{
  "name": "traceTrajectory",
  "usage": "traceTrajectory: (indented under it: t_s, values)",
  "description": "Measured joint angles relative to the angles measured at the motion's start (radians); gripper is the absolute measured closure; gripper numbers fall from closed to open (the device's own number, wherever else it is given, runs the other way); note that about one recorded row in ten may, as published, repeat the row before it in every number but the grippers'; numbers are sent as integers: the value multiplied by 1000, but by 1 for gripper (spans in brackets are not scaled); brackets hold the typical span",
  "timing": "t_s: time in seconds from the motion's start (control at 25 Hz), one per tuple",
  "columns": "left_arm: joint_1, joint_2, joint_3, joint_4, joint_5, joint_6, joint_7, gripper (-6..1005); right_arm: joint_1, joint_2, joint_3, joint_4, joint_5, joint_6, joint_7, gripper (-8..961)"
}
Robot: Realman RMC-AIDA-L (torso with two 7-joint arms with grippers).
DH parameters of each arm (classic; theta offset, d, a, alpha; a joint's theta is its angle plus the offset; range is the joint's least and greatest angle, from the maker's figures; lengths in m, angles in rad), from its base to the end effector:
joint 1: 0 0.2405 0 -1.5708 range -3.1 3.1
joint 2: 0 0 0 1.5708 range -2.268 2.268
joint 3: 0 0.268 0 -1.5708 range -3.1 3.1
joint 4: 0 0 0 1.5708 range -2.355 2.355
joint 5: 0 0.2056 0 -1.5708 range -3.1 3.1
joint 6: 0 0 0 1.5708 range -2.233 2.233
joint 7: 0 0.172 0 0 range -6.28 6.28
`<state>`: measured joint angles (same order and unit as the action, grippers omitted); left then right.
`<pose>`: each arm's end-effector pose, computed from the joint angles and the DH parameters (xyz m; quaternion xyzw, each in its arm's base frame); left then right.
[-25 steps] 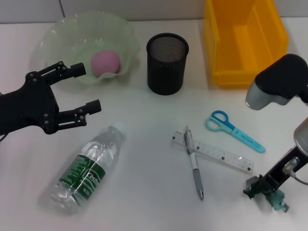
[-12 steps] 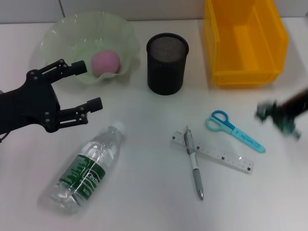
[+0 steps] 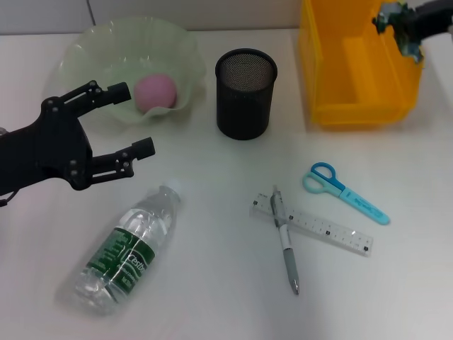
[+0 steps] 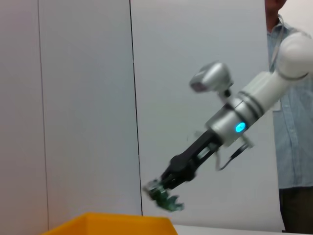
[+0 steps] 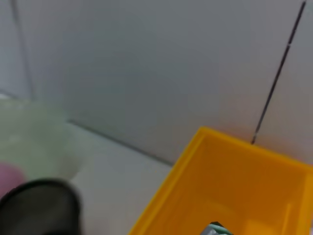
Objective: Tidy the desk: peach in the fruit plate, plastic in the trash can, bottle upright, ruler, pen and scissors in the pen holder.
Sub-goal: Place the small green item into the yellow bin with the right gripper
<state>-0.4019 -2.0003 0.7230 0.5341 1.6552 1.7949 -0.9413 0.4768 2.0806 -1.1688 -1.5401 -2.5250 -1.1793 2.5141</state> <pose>-0.2615 0.2998 0.0152 -0.9065 -0.0455 -0.3745 0.1898 0.1941 0.4174 0.0598 -0.8633 0.3083 0.0301 0.3985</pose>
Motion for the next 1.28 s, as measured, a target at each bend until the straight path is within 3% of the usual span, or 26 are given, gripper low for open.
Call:
traceTrajectory:
  t_s: [0.2,0.36,0.56,0.84,1.28]
  values:
    - [-1,-3,-1,0,2,-2,6,151,77,-5,26,238,86,200,-97,922]
    - [-1,-5,2,0,1,0,7,152,120,-7,51,353,176,258,-196,919]
    - [5,-7,1,0,-1,6,7,154,116,-2,40,401,174,337,-214,836]
    - [8,-12,-5,0,-2,4,-1,156,105,-2,40,423,182,347,-244,719]
    - [1,-17,-5,8,0,-9,-20,160,44,-1,45,370,251,352,-284,222]
